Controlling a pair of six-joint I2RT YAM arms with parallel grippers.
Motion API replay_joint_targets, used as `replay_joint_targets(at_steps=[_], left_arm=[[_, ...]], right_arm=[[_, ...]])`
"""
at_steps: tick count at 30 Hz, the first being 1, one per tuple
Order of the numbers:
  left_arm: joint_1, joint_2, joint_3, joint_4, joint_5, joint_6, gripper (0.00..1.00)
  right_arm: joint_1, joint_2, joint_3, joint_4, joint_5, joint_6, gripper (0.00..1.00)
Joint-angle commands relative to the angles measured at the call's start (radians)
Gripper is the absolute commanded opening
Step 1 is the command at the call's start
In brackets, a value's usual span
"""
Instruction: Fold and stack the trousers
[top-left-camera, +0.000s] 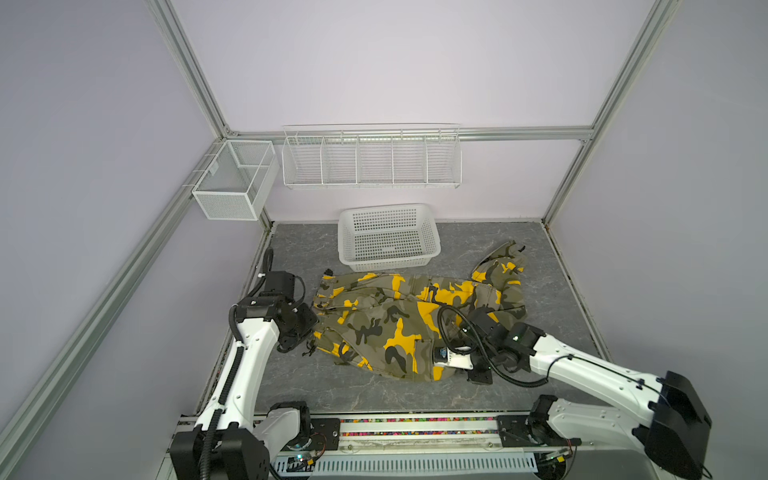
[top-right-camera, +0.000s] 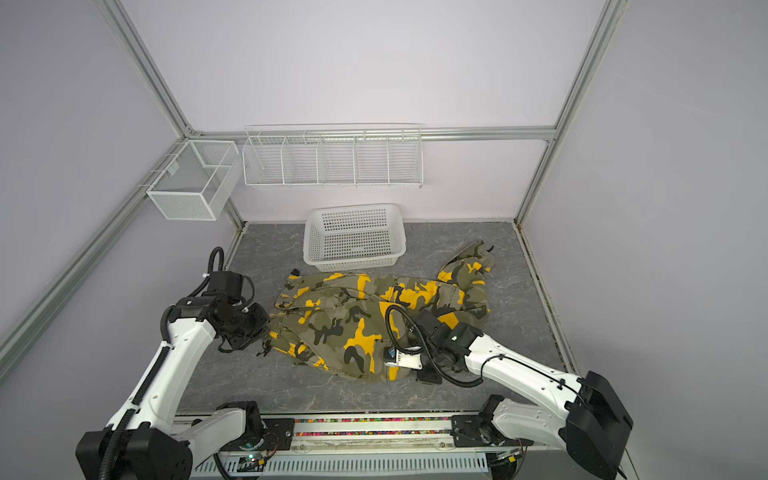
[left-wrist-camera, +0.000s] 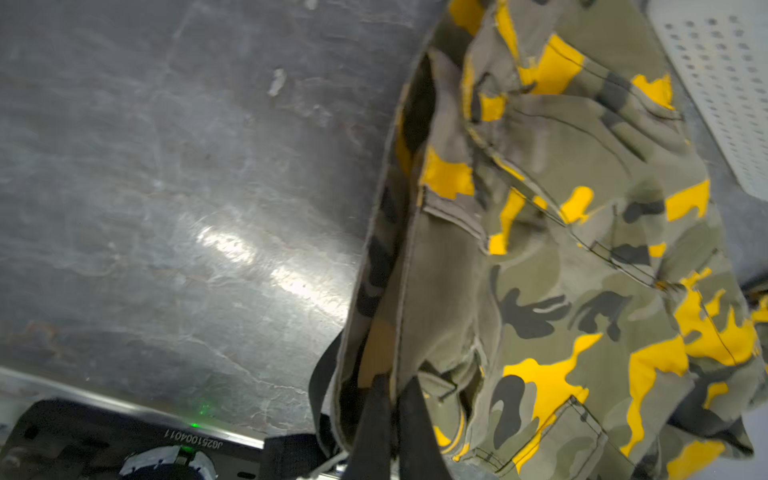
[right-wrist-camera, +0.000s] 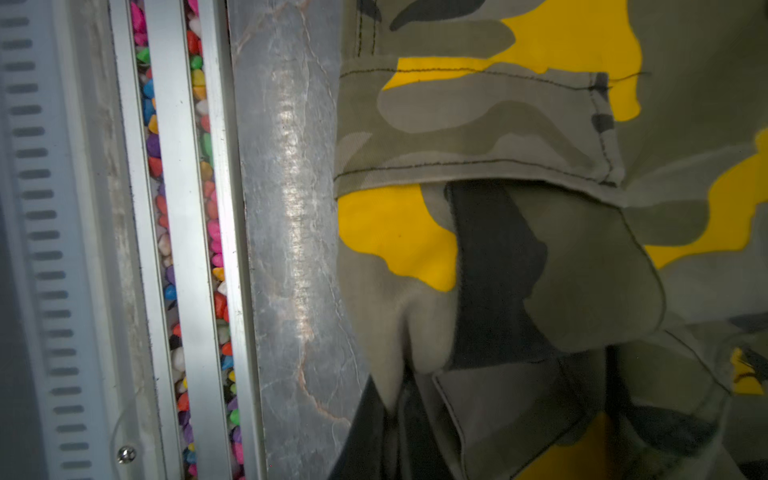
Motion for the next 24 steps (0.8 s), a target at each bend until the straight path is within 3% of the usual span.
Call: replay_joint_targets(at_steps=[1, 5, 10, 13, 15, 20, 24], left_arm=[[0.007, -0.059, -0.042, -0.091, -0.184, -0.136, 0.00], [0.008, -0.130, -0.114, -0.112, -0.276, -0.227, 0.00], [0.007, -0.142, -0.181, -0.109, -0.285, -0.235, 0.10], [0.007, -0.136, -0.125, -0.145, -0.268, -0.219, 0.30], [0.007, -0.134, -0.083, -0.184, -0.267, -0.203, 0.37], [0.007, -0.133, 0.015, -0.208, -0.217, -0.116, 0.61], [0.002, -0.084, -0.013, -0.067, -0.042, -0.073, 0.72]], right_arm=[[0.014, 0.056, -0.015, 0.069, -0.046, 0.008, 0.10], [0.017, 0.128, 0.022, 0.084, -0.082, 0.001, 0.17], [0.003, 0.134, 0.078, 0.045, -0.099, -0.003, 0.46], [-0.060, 0.077, 0.126, 0.024, -0.139, 0.044, 0.56], [-0.115, 0.031, 0.152, 0.028, -0.169, 0.095, 0.61], [-0.261, -0.062, 0.139, 0.141, -0.065, 0.364, 0.71], [-0.420, -0.052, 0.145, 0.143, 0.086, 0.653, 0.76]])
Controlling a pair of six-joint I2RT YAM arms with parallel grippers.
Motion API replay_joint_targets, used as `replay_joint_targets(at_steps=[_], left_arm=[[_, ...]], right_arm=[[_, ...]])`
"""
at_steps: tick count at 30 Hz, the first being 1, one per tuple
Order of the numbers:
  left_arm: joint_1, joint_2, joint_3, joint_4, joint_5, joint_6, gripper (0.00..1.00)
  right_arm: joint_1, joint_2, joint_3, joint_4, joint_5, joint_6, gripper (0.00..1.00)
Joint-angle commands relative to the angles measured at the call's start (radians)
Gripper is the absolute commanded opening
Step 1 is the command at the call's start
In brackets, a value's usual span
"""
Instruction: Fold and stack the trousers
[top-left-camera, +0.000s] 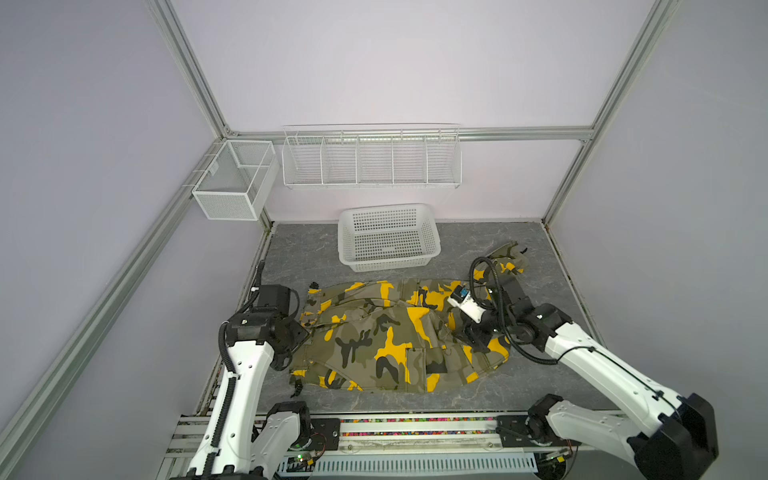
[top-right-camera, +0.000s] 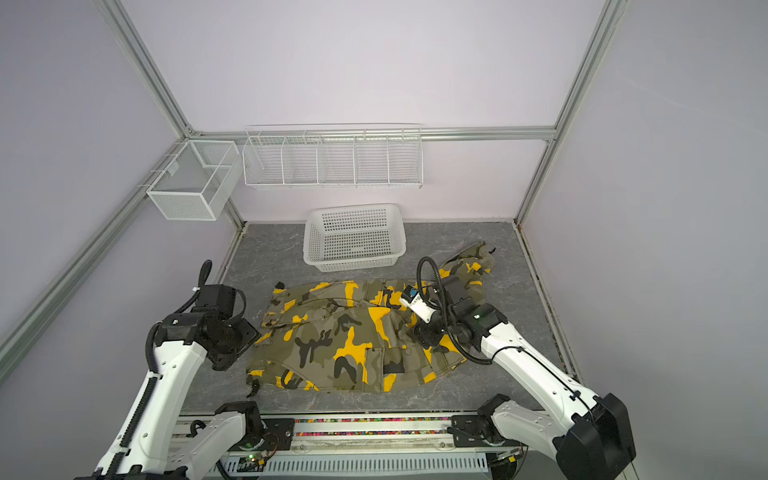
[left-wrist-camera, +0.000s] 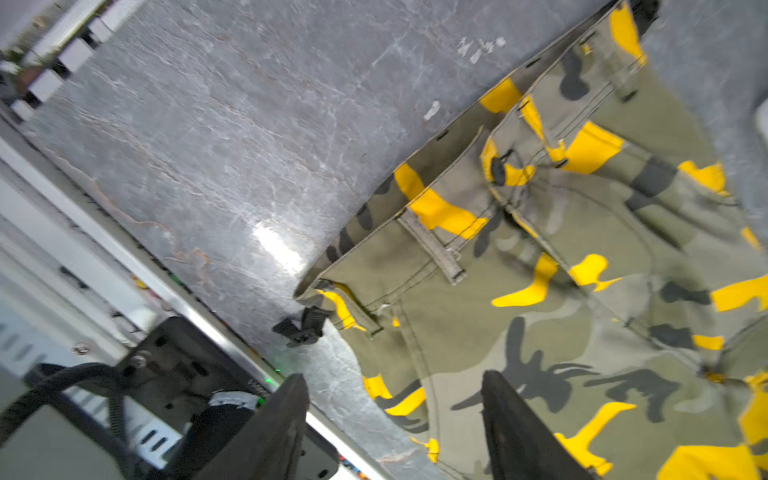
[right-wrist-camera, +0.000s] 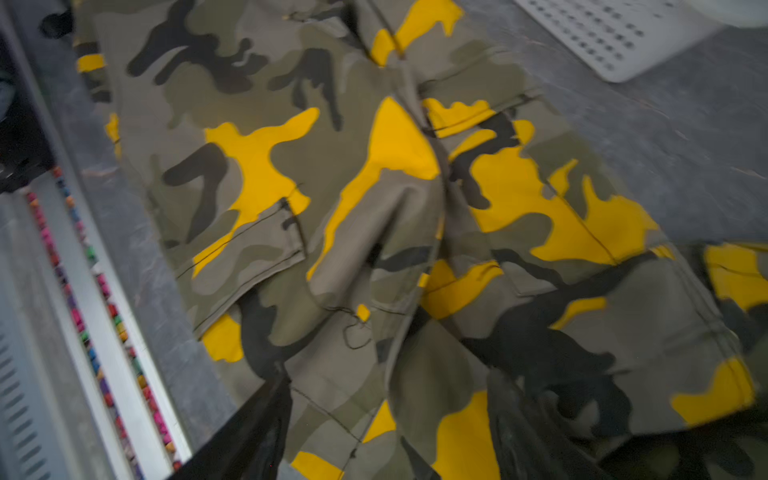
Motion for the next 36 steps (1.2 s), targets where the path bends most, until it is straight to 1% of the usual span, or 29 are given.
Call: replay_joint_targets(at_steps=[1, 2, 4, 5, 8, 9, 11, 15, 17, 21, 24, 26, 27, 28, 30, 32, 34, 35, 36], left_arm=[[-0.015, 0.058, -0.036, 0.095, 0.165, 0.042, 0.74], [-0.040, 0.077, -0.055, 0.127, 0.178, 0.027, 0.75], [-0.093, 0.103, -0.087, 0.182, 0.169, -0.009, 0.79], [-0.102, 0.110, -0.112, 0.213, 0.177, -0.032, 0.80], [-0.106, 0.108, -0.196, 0.279, 0.176, -0.094, 0.82], [-0.106, 0.104, -0.222, 0.300, 0.163, -0.111, 0.82], [-0.106, 0.105, -0.265, 0.357, 0.157, -0.131, 0.83], [-0.106, 0.163, -0.337, 0.469, 0.189, -0.159, 0.83], [-0.106, 0.196, -0.351, 0.487, 0.170, -0.144, 0.83], [-0.104, 0.248, -0.356, 0.511, 0.162, -0.121, 0.83], [-0.102, 0.271, -0.357, 0.500, 0.120, -0.103, 0.83], [-0.100, 0.283, -0.351, 0.490, 0.082, -0.093, 0.83], [-0.100, 0.291, -0.348, 0.488, 0.066, -0.091, 0.83], [-0.098, 0.299, -0.348, 0.491, 0.053, -0.088, 0.83], [-0.088, 0.318, -0.356, 0.505, 0.038, -0.082, 0.83], [-0.062, 0.331, -0.368, 0.526, 0.034, -0.081, 0.81], [-0.039, 0.337, -0.380, 0.558, 0.042, -0.072, 0.79], [-0.023, 0.343, -0.383, 0.565, 0.039, -0.061, 0.77], [-0.009, 0.350, -0.379, 0.561, 0.027, -0.048, 0.75]], right_arm=[[-0.111, 0.012, 0.001, -0.003, 0.133, 0.318, 0.79], [-0.151, 0.011, -0.007, -0.018, 0.151, 0.356, 0.80], [-0.226, -0.003, -0.024, -0.045, 0.194, 0.433, 0.84], [-0.264, -0.015, -0.037, -0.054, 0.209, 0.468, 0.86], [-0.369, -0.056, -0.084, -0.058, 0.252, 0.550, 0.92], [-0.400, -0.067, -0.101, -0.054, 0.273, 0.567, 0.94], [-0.467, -0.070, -0.127, -0.040, 0.263, 0.571, 0.95], [-0.625, -0.015, -0.158, 0.013, 0.123, 0.586, 0.95], [-0.679, 0.027, -0.170, 0.068, 0.049, 0.605, 0.95], [-0.689, 0.130, -0.147, 0.148, -0.070, 0.651, 0.94], [-0.684, 0.214, -0.159, 0.256, -0.155, 0.711, 0.92], [-0.673, 0.266, -0.155, 0.308, -0.205, 0.724, 0.87], [-0.665, 0.290, -0.145, 0.317, -0.214, 0.718, 0.80], [-0.658, 0.309, -0.134, 0.315, -0.216, 0.704, 0.68], [-0.652, 0.317, -0.104, 0.288, -0.212, 0.674, 0.51], [-0.636, 0.278, -0.058, 0.221, -0.164, 0.627, 0.38], [-0.622, 0.218, -0.044, 0.197, -0.111, 0.625, 0.27], [-0.619, 0.193, -0.040, 0.189, -0.109, 0.636, 0.19], [-0.613, 0.178, -0.034, 0.180, -0.120, 0.647, 0.14]])
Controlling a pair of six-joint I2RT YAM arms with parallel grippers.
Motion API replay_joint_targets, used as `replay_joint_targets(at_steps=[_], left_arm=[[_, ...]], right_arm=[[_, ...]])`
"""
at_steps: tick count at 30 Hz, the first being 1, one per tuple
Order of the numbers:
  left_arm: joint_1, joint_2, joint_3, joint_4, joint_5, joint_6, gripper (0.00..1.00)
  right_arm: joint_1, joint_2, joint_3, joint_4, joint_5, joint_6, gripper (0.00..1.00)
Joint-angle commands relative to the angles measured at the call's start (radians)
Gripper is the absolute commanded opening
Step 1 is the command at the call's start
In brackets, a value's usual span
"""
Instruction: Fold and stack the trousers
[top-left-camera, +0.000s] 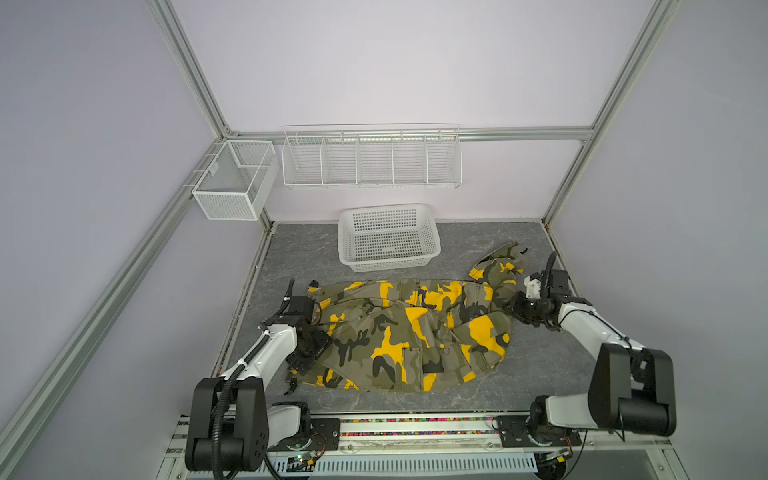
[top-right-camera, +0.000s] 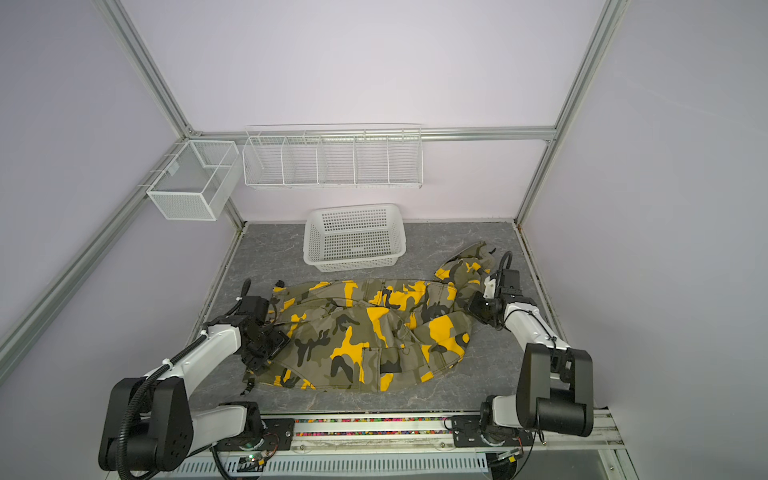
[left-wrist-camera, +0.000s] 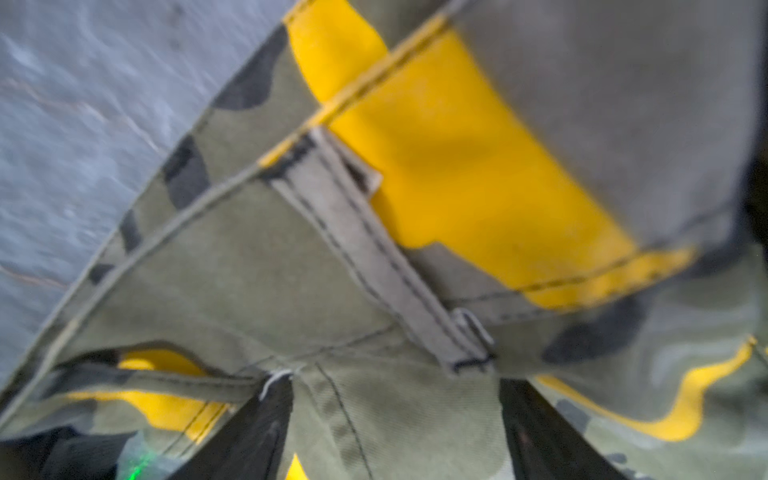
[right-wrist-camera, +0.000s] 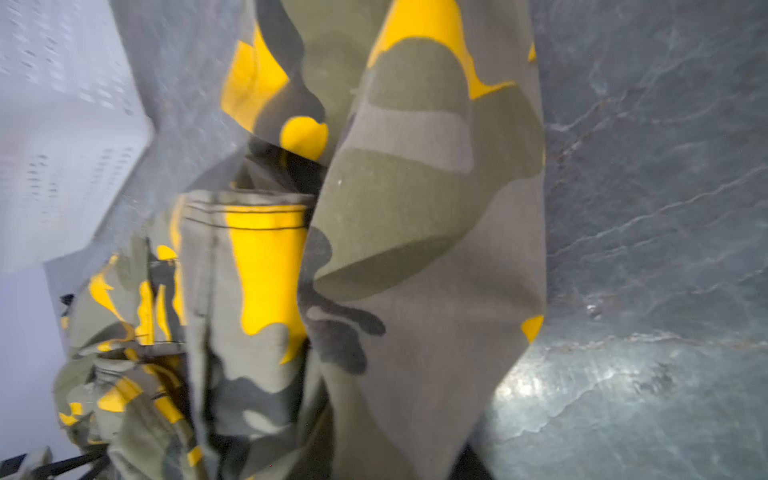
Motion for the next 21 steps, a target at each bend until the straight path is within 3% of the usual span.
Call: replay_joint_targets(at_steps=[1, 6, 12, 18, 21], left_arm=[[0.059, 0.062, -0.040, 0.068, -0.100, 0.063, 0.66], [0.119, 0.079, 0.014, 0.044, -0.124, 0.129, 0.64], [0.212, 0.161, 0.082, 0.064, -0.102, 0.222, 0.62], [0.254, 0.209, 0.169, 0.036, -0.169, 0.303, 0.62], [0.267, 0.234, 0.200, 0.029, -0.202, 0.326, 0.62]], right_arm=[[0.031, -0.091, 0.051, -0.047, 0.018, 0.004, 0.11], [0.145, -0.227, 0.088, -0.141, 0.122, 0.096, 0.07], [0.430, -0.339, 0.271, -0.466, 0.521, 0.371, 0.07], [0.751, -0.194, 0.556, -0.709, 0.923, 0.452, 0.10], [0.780, -0.038, 0.609, -0.728, 0.948, 0.449, 0.17]])
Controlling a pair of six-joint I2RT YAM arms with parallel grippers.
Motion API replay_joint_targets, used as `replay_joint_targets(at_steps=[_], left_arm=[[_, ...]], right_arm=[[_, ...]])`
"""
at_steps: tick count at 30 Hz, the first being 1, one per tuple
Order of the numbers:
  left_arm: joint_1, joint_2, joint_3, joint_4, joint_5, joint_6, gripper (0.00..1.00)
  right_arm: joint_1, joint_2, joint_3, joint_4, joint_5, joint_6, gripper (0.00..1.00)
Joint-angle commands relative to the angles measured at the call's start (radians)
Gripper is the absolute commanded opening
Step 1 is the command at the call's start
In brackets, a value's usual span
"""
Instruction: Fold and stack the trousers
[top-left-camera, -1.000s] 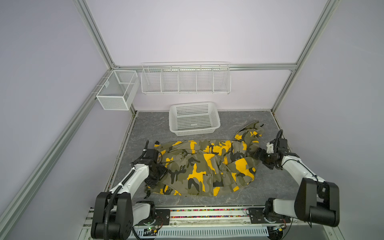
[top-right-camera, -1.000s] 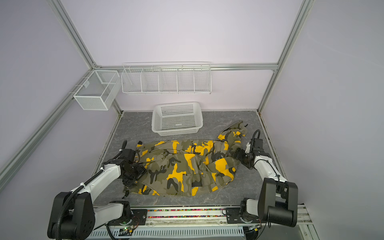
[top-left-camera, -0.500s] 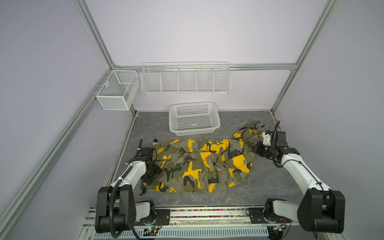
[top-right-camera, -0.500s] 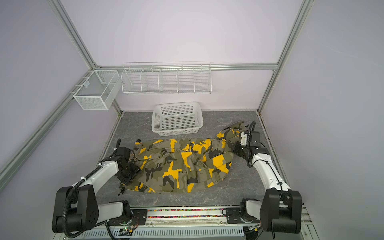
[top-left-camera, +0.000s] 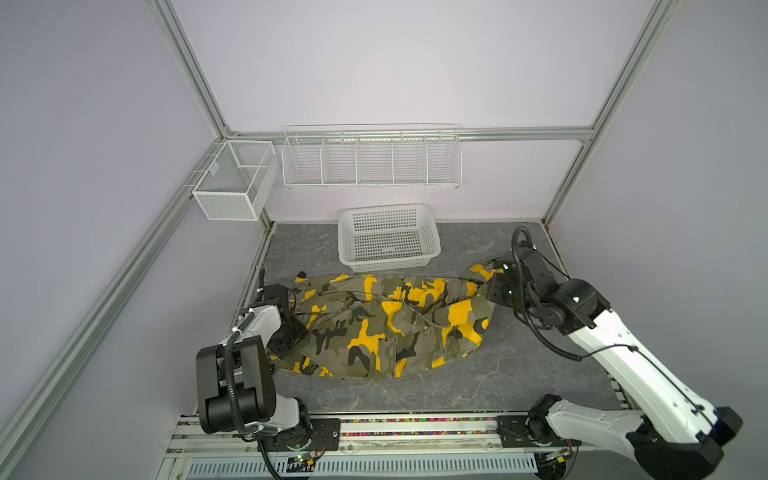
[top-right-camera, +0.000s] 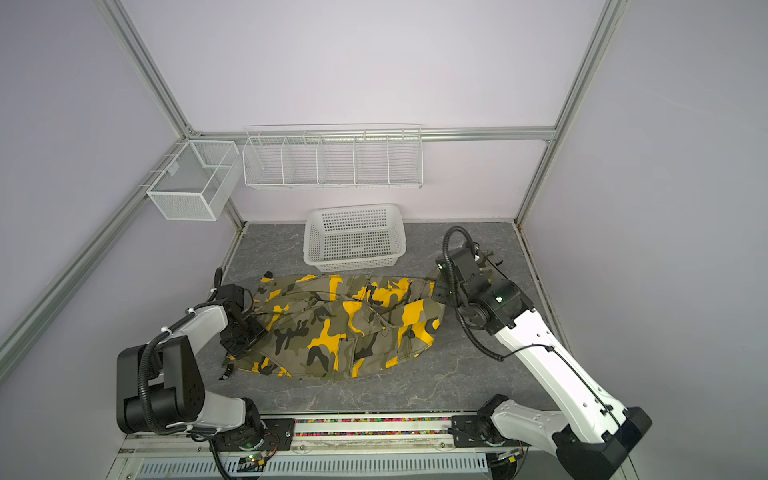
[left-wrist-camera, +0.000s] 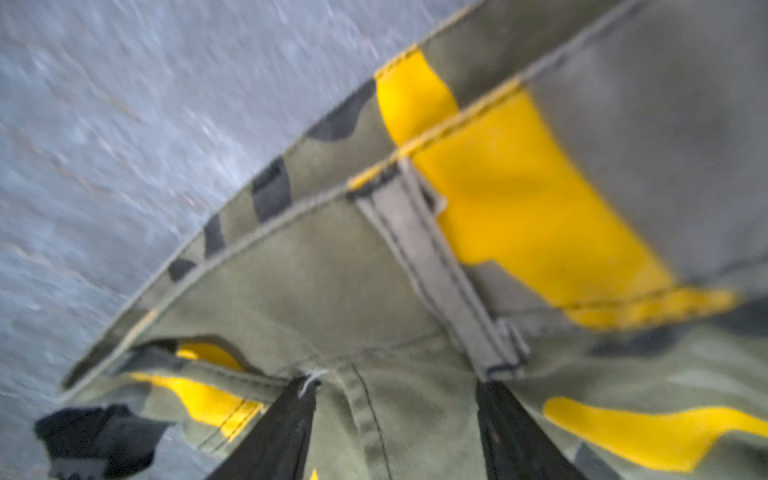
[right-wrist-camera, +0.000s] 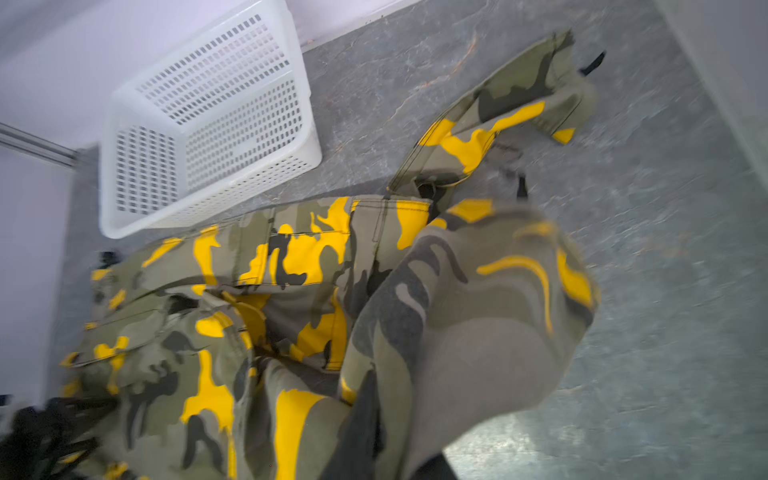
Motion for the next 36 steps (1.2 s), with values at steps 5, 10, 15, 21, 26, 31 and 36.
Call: replay_joint_targets(at_steps=[5, 10, 15, 21, 26, 31, 36], left_arm=[[0.044, 0.028, 0.059, -0.022, -0.162, 0.082, 0.62], [0.050, 0.065, 0.084, -0.033, -0.191, 0.089, 0.62], [0.050, 0.025, 0.154, -0.073, -0.157, 0.075, 0.63], [-0.075, -0.008, 0.249, -0.169, -0.025, 0.050, 0.67], [-0.214, -0.109, 0.229, -0.173, 0.089, -0.031, 0.71], [-0.409, -0.160, 0.201, -0.139, 0.212, -0.072, 0.74], [-0.561, -0.145, 0.138, -0.067, 0.290, -0.085, 0.75]], right_arm=[[-0.026, 0.298, -0.104, 0.187, 0.004, -0.037, 0.16], [-0.104, 0.466, -0.136, 0.378, -0.250, -0.251, 0.20], [-0.229, 0.522, -0.108, 0.320, -0.517, -0.439, 0.48], [-0.391, 0.349, -0.179, 0.198, -0.616, -0.517, 0.74], [-0.515, 0.128, -0.290, 0.112, -0.593, -0.475, 0.77], [-0.599, -0.046, -0.415, 0.068, -0.561, -0.470, 0.79], [-0.596, -0.093, -0.550, 0.014, -0.563, -0.349, 0.73]])
